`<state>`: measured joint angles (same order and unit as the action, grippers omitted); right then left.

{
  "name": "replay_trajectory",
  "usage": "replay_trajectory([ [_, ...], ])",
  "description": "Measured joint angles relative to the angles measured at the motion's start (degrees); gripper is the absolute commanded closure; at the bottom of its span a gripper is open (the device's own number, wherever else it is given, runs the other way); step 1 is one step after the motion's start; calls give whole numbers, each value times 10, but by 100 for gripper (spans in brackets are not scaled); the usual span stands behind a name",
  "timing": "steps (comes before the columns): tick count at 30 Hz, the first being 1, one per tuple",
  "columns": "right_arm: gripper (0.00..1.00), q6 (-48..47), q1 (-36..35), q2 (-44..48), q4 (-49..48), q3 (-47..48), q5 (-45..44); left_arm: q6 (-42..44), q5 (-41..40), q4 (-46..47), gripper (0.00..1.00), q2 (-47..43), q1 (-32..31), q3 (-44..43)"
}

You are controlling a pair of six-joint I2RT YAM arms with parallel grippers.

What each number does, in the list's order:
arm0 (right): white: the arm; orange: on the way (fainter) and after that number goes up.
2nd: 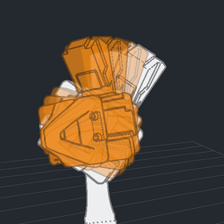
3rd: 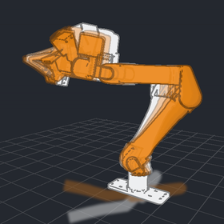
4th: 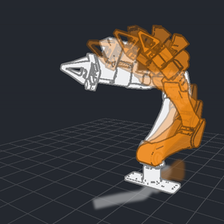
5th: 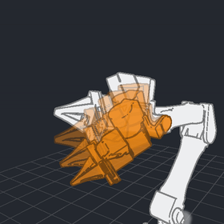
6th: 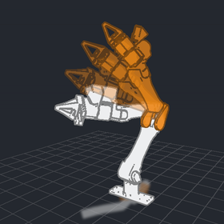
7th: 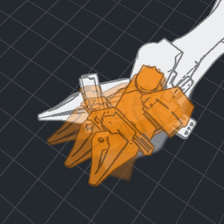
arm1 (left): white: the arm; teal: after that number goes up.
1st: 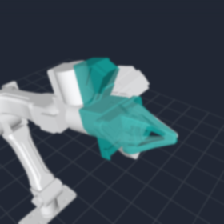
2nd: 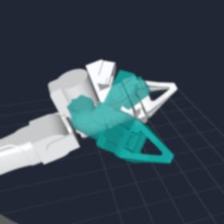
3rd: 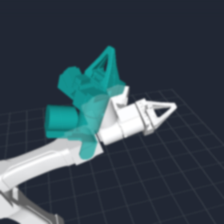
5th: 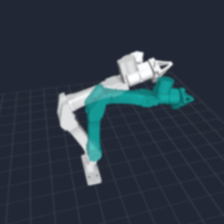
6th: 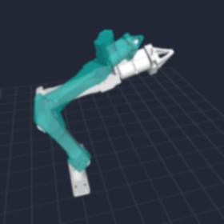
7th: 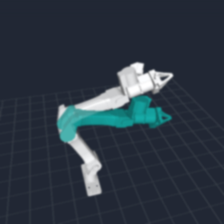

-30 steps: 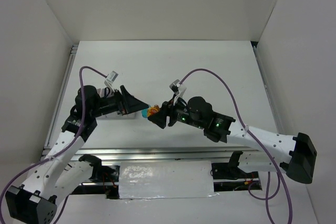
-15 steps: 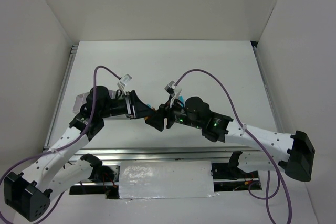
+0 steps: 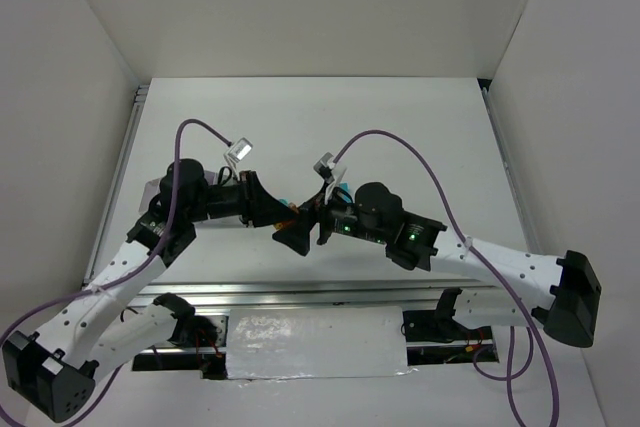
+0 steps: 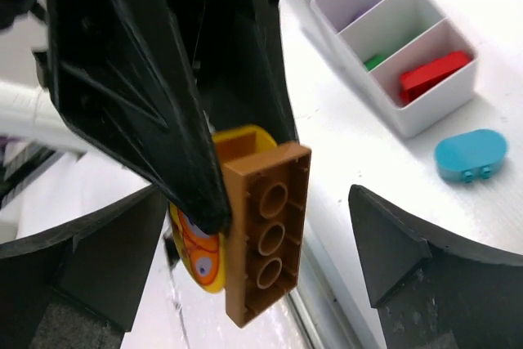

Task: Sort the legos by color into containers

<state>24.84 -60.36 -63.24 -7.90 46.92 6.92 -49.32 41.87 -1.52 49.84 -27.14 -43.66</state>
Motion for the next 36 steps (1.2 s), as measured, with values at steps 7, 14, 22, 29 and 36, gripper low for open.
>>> replay_trajectory([
  [7, 1, -2, 43, 32, 33, 0, 148, 75, 63, -12, 100, -19, -1, -45],
  [14, 13, 30, 79, 102, 10, 0, 282, 119, 110, -15, 100, -42, -1, -46],
  [22, 26, 46, 79, 65, 5, 18, 311, 113, 126, 0, 100, -40, 0, -35],
  [29, 40, 58, 79, 42, 11, 19, 310, 100, 140, 6, 100, -41, 5, -21],
  [36, 36, 57, 77, 29, 40, 41, 272, 99, 131, 20, 100, -43, 9, -19],
])
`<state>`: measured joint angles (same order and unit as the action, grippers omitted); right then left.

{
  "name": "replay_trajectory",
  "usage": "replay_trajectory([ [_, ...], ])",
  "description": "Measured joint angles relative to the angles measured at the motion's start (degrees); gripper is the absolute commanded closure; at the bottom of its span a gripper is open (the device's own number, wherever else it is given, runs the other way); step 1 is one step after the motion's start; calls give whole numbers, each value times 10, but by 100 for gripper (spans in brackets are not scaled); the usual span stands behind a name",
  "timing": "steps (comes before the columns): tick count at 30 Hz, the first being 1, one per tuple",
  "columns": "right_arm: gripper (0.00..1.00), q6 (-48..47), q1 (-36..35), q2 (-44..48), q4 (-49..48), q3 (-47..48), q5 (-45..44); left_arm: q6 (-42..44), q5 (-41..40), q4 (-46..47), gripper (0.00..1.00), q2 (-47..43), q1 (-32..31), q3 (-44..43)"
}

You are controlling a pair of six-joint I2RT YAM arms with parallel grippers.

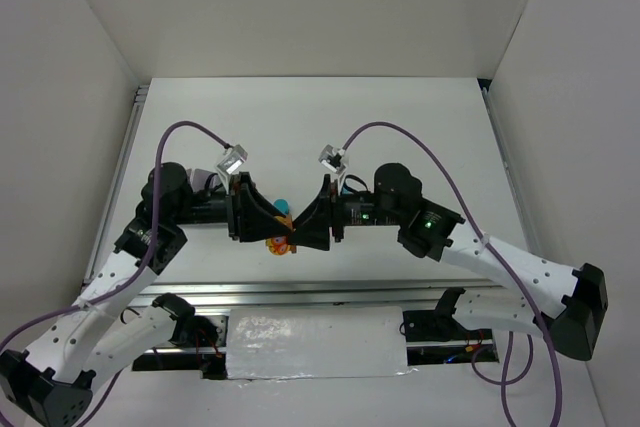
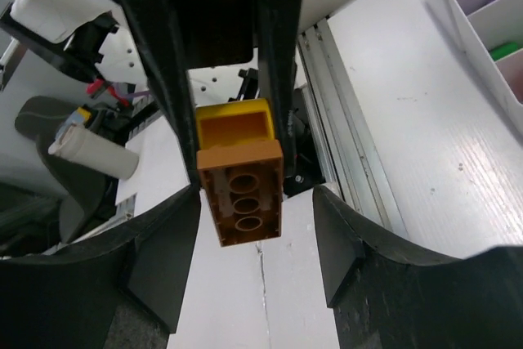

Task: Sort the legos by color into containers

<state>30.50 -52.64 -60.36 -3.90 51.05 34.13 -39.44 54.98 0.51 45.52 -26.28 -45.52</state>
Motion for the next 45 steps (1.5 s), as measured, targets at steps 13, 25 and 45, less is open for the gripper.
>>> replay_trajectory([
  [13, 40, -8, -8, 12, 7, -2, -60, -3, -5, 28, 100, 1, -5, 0],
  [25, 100, 32, -1, -19, -127, -28, 75, -26, 24, 48, 51, -15, -8, 3],
  [45, 100, 20, -2, 11, -123, -32, 34, 2, -9, 4, 37, -18, -9, -1],
])
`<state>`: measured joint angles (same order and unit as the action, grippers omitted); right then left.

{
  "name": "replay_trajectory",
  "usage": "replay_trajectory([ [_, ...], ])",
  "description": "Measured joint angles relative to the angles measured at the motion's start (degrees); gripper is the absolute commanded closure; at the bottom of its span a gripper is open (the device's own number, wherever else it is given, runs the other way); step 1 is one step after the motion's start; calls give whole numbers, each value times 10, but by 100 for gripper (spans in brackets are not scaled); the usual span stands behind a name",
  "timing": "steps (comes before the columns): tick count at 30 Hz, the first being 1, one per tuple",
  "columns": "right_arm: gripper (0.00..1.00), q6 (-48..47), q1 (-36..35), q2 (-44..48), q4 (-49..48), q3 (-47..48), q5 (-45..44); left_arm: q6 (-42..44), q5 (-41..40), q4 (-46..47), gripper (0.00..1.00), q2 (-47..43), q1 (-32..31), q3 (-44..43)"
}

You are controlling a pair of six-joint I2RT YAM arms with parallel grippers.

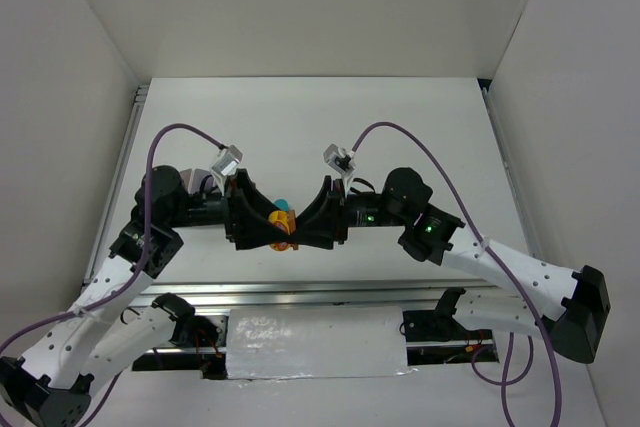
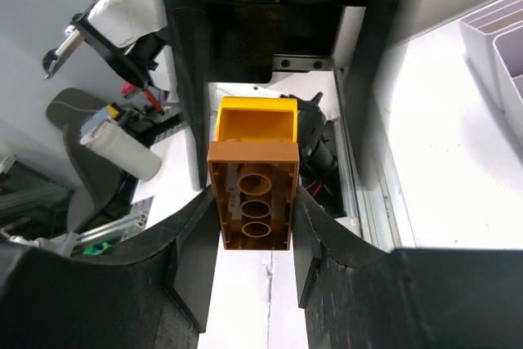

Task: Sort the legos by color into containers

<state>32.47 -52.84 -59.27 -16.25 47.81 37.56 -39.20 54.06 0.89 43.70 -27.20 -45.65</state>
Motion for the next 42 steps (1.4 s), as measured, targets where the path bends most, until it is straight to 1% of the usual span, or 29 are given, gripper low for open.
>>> replay_trajectory([
  [2, 100, -5, 1, 0, 7, 0, -7, -6, 5, 4, 76, -4, 0, 0],
  [3, 100, -2, 3, 1, 12, -2, -8, -1, 11, 9, 100, -8, -1, 0],
  [7, 100, -6, 2, 4, 13, -2, -18, 3, 12, 6, 100, -11, -1, 0],
  [9, 100, -9, 2, 4, 18, -3, -24, 19, 5, -11, 100, -10, 0, -5],
  [12, 100, -18, 9, 10, 16, -11, -31, 64, -22, -79, 100, -7, 0, -34],
  [15, 100, -28, 30, 43, 22, -41, -35, 124, -55, -165, 100, 3, 9, -85],
  [17, 100, -39, 43, 69, 37, -57, -48, 163, -80, -215, 100, 14, 28, -120],
  [19, 100, -52, 54, 95, 54, -66, -68, 195, -124, -252, 100, 26, 47, -142],
  [21, 100, -64, 57, 115, 72, -70, -90, 214, -215, -285, 100, 41, 58, -154],
  [24, 100, -79, 58, 131, 95, -71, -113, 230, -395, -331, 100, 80, 59, -165],
  [26, 100, -84, 59, 133, 104, -71, -119, 242, -533, -355, 100, 122, 65, -170],
  [28, 100, -88, 59, 132, 109, -74, -122, 254, -619, -369, 100, 158, 79, -170],
  [29, 100, -90, 59, 131, 111, -77, -123, 259, -650, -373, 100, 172, 91, -169],
  [31, 100, -92, 59, 127, 114, -81, -123, 271, -674, -372, 100, 184, 129, -167],
  [33, 100, -93, 59, 120, 116, -81, -121, 284, -679, -360, 100, 183, 185, -167],
  [35, 100, -94, 59, 117, 116, -81, -118, 289, -683, -347, 100, 185, 224, -167],
  [37, 100, -95, 59, 117, 116, -81, -114, 298, -679, -340, 100, 193, 250, -167],
  [40, 100, -96, 59, 117, 116, -84, -109, 311, -655, -334, 100, 218, 270, -167],
  [42, 100, -98, 59, 117, 116, -89, -106, 317, -636, -331, 97, 233, 283, -166],
])
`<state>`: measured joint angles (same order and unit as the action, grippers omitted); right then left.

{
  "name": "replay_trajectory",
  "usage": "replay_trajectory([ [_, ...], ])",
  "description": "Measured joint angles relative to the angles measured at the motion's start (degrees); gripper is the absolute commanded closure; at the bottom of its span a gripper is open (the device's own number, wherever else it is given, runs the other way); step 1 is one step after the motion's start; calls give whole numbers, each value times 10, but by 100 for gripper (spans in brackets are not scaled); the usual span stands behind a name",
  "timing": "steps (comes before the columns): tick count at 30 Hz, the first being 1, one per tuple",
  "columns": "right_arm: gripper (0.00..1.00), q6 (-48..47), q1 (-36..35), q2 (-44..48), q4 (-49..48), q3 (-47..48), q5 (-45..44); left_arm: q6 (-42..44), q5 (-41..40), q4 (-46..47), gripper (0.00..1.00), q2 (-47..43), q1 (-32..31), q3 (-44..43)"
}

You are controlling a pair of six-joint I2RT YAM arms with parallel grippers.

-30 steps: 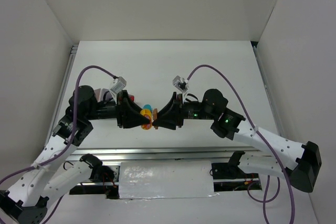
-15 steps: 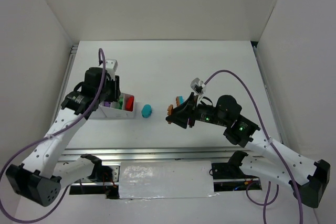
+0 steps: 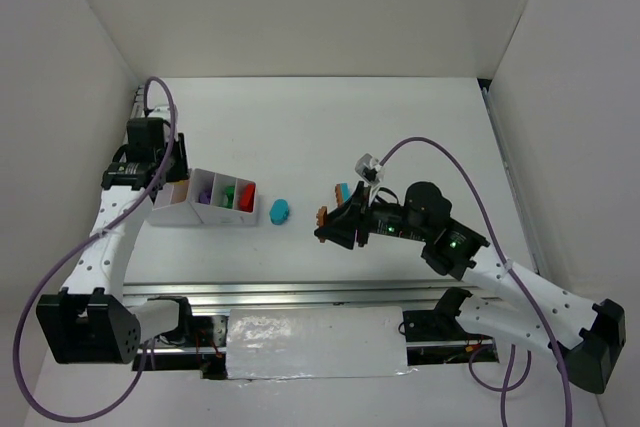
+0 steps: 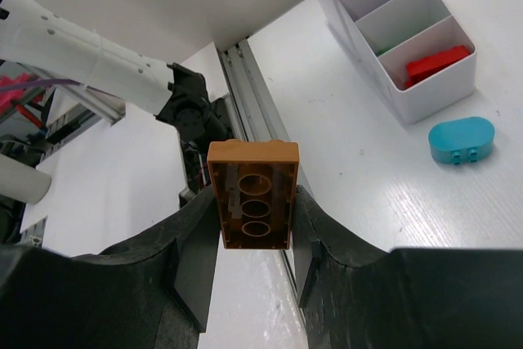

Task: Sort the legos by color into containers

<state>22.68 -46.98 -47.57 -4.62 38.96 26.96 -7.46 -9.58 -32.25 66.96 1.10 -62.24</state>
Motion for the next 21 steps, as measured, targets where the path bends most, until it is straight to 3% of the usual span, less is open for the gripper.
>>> replay_trajectory([
  [5, 100, -1, 0, 8, 2, -12, 3, 1, 16, 7, 95, 5, 21, 12],
  [9, 100, -3, 0, 17, 4, -16, 3, 1, 23, 10, 85, 5, 26, 12],
  [12, 100, -5, 0, 20, 4, -16, 4, 0, 35, 13, 71, 7, 26, 14],
  [19, 100, -5, 0, 15, 4, -16, 9, -2, 35, 17, 60, 12, 27, 40],
  [21, 100, -5, 0, 10, 4, -16, 12, -2, 31, 18, 53, 13, 28, 41],
])
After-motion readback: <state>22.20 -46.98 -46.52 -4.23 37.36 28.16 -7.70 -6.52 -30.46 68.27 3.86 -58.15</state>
